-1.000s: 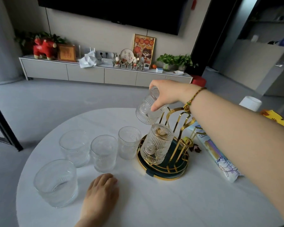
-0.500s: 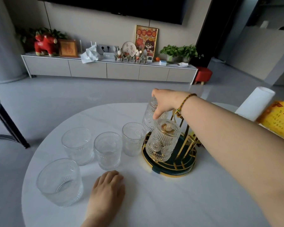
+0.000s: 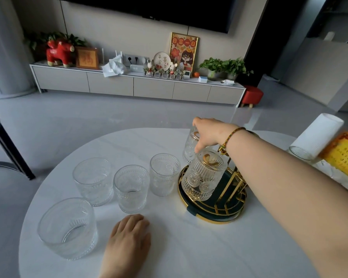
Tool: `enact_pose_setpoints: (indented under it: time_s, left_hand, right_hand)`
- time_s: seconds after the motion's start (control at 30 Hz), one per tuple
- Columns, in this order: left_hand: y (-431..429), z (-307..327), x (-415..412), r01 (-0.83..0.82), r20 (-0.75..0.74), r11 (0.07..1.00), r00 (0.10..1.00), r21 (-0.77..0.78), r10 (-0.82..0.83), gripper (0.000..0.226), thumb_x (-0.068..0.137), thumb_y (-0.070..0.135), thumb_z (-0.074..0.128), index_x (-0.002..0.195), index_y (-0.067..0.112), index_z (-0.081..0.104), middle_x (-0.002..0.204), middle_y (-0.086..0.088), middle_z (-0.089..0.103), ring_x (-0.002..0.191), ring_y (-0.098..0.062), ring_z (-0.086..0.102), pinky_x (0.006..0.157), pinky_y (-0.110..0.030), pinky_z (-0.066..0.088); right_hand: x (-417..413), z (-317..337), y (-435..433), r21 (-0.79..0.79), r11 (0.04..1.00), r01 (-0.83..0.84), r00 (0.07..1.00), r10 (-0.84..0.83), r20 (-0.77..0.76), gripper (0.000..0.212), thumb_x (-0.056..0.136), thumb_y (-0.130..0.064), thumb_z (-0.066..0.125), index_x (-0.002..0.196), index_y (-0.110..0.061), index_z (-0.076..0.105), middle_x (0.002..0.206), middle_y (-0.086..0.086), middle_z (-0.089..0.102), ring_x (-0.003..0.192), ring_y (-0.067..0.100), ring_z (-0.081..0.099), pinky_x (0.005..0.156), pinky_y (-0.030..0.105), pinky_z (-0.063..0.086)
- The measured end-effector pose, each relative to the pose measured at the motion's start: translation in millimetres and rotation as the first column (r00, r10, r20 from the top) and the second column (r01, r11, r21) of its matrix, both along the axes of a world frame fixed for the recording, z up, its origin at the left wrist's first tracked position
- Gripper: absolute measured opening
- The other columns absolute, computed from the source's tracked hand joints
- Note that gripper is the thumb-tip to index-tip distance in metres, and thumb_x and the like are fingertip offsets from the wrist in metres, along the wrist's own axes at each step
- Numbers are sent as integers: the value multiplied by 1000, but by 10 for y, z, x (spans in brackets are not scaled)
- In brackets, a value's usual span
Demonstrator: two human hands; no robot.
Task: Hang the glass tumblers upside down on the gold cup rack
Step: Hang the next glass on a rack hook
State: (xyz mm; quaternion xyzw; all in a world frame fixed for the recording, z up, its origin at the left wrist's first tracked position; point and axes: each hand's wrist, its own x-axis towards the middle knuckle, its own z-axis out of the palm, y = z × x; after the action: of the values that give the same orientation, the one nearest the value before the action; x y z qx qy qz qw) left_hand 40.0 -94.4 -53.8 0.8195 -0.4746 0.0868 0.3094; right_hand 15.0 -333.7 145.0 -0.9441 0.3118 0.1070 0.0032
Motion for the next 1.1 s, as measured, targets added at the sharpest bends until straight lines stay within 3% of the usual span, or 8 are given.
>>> enact_pose_setpoints:
  time_s: [0.23, 0.4, 0.57, 0.73, 0.87, 1.0, 1.03, 1.1]
  left_hand:
    - [-13, -5, 4, -2, 7, 1000, 1000, 0, 2, 36, 61, 33, 37, 68, 17, 68, 73, -2, 73, 83, -9, 42, 70, -22, 33]
    - [2, -4, 0, -4, 25, 1000, 1000, 10, 4, 35, 61, 34, 37, 68, 18, 68, 73, -1, 73, 82, -9, 42, 71, -23, 33]
    - [11, -13, 11, -5, 22, 1000, 1000, 22, 4, 34, 63, 34, 38, 69, 19, 67, 74, 0, 72, 83, -9, 42, 72, -24, 33]
    - [29, -12, 6, -6, 37, 1000, 999, 29, 5, 34, 62, 33, 37, 69, 19, 67, 74, 0, 72, 83, -9, 41, 73, -24, 33]
    - [44, 12, -4, 13, 50, 998, 999, 62, -16, 34, 60, 34, 37, 67, 20, 67, 72, 3, 72, 83, -8, 46, 74, -24, 34]
    - [137, 90, -28, 65, 14, 995, 998, 79, -66, 12, 53, 30, 64, 63, 24, 67, 71, 7, 73, 67, -7, 69, 64, -19, 48]
    - [202, 101, -50, 75, -1, 995, 997, 68, -75, 13, 51, 29, 65, 62, 24, 67, 70, 7, 73, 67, -6, 68, 57, -18, 49]
    - [359, 100, -106, 82, -39, 995, 996, 59, -80, 19, 58, 31, 51, 62, 23, 67, 69, 6, 72, 75, -5, 59, 58, -18, 47]
  right_hand:
    - [34, -28, -39, 33, 999, -24, 999, 25, -22, 80, 65, -31, 76, 127, -7, 30, 129, 14, 48, 110, 31, 50, 88, 41, 46]
    - [53, -26, -38, 30, 1000, 1, 998, 0, -57, 78, 67, -31, 74, 127, -8, 29, 124, 15, 51, 84, 24, 51, 76, 37, 48]
    - [43, -16, -54, 51, 999, 17, 999, -15, -45, 90, 68, -36, 73, 135, -13, 19, 141, 13, 38, 122, 32, 41, 98, 45, 42]
    - [-37, 61, 67, 95, 995, 2, 990, -15, 137, 92, 69, -45, 68, 138, -17, 14, 145, 13, 31, 131, 30, 29, 104, 43, 34]
    - [-174, 122, 332, 57, 994, -90, 931, 64, 358, 75, 75, -38, 65, 134, -15, 24, 145, 10, 31, 133, 27, 23, 106, 38, 27]
    - [-351, 71, 708, -4, 975, -221, 761, 175, 624, 50, 78, -22, 62, 123, -11, 42, 131, 10, 47, 122, 23, 36, 92, 19, 24]
    - [-400, 17, 826, 6, 969, -246, 703, 174, 690, 45, 78, -19, 62, 119, -10, 47, 124, 10, 52, 116, 21, 41, 86, 16, 25]
    - [-495, -161, 1062, 66, 955, -290, 608, 130, 783, 34, 77, -12, 62, 110, -7, 53, 110, 10, 59, 97, 15, 49, 78, 12, 30]
